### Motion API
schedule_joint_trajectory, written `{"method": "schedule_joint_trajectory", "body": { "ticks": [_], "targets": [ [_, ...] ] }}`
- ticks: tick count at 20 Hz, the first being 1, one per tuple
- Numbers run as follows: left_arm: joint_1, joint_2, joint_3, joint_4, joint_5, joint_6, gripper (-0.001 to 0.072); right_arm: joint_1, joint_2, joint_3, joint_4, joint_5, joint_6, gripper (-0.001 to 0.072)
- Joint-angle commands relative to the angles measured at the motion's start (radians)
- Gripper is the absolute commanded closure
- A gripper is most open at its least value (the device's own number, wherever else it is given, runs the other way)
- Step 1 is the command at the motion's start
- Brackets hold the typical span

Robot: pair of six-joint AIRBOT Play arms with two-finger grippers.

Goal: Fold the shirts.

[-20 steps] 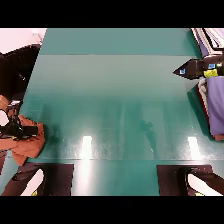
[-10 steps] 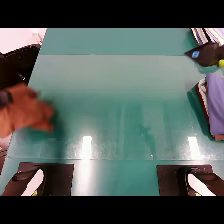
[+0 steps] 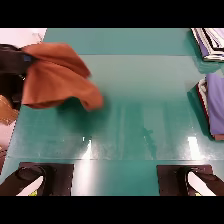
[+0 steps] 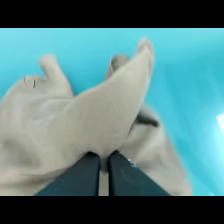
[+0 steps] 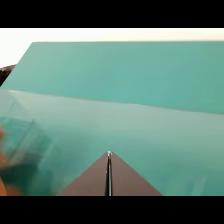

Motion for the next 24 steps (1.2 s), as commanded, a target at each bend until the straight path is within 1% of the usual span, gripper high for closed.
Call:
{"method": "schedule_joint_trajectory", "body": {
  "ticks": [1,3,4,5,6,7,8,11,12,14,16,17,19,22,24],
  "targets": [
    [-0.275,-0.177,0.015,-0.012,0.011,-0.014,0.0683,-0.029,-0.055,0.139,-0.001,0.08,0.002,0.0697],
    [-0.409,-0.301,0.015,-0.012,0.066,0.015,0.068,-0.028,-0.08,0.198,-0.001,0.121,0.002,0.0697],
    [-0.457,-0.355,0.015,-0.012,0.116,0.046,0.0601,-0.028,-0.091,0.22,-0.001,0.142,0.002,0.0697],
    [-0.481,-0.396,0.015,-0.012,0.171,0.068,0.0256,-0.028,-0.1,0.235,-0.002,0.162,0.002,0.0697],
    [-0.483,-0.417,0.016,-0.01,0.21,0.07,0.013,-0.028,-0.106,0.243,-0.002,0.179,0.002,0.0697],
    [-0.469,-0.421,0.016,0.018,0.217,0.071,0.0162,-0.028,-0.108,0.244,-0.002,0.191,0.002,0.0697],
    [-0.44,-0.417,0.018,0.06,0.192,0.071,0.0164,-0.028,-0.108,0.242,-0.004,0.198,0.002,0.0697],
    [-0.274,-0.399,0.011,0.164,0.018,0.068,0.0163,-0.028,-0.108,0.242,-0.004,0.198,0.002,0.0697],
    [-0.192,-0.396,-0.006,0.166,-0.019,0.066,0.0164,-0.028,-0.108,0.242,-0.004,0.198,0.002,0.0697],
    [-0.042,-0.396,-0.077,0.13,-0.018,0.06,0.0164,-0.028,-0.108,0.241,-0.004,0.199,0.002,0.0697],
    [0.081,-0.396,-0.196,0.039,0.019,0.061,0.0163,-0.028,-0.108,0.241,-0.004,0.2,0.002,0.0697],
    [0.131,-0.396,-0.268,-0.007,0.056,0.065,0.0164,-0.028,-0.109,0.241,-0.004,0.202,0.002,0.0697],
    [0.193,-0.401,-0.394,-0.048,0.154,0.064,0.0164,-0.028,-0.113,0.24,-0.003,0.203,0.003,0.0697],
    [0.217,-0.407,-0.528,-0.111,0.303,0.064,0.0163,-0.028,-0.113,0.19,-0.001,0.203,0.027,0.0697],
    [0.217,-0.426,-0.553,-0.146,0.349,0.064,0.0164,-0.028,-0.113,0.133,-0.001,0.202,0.032,0.0697]
  ]
}}
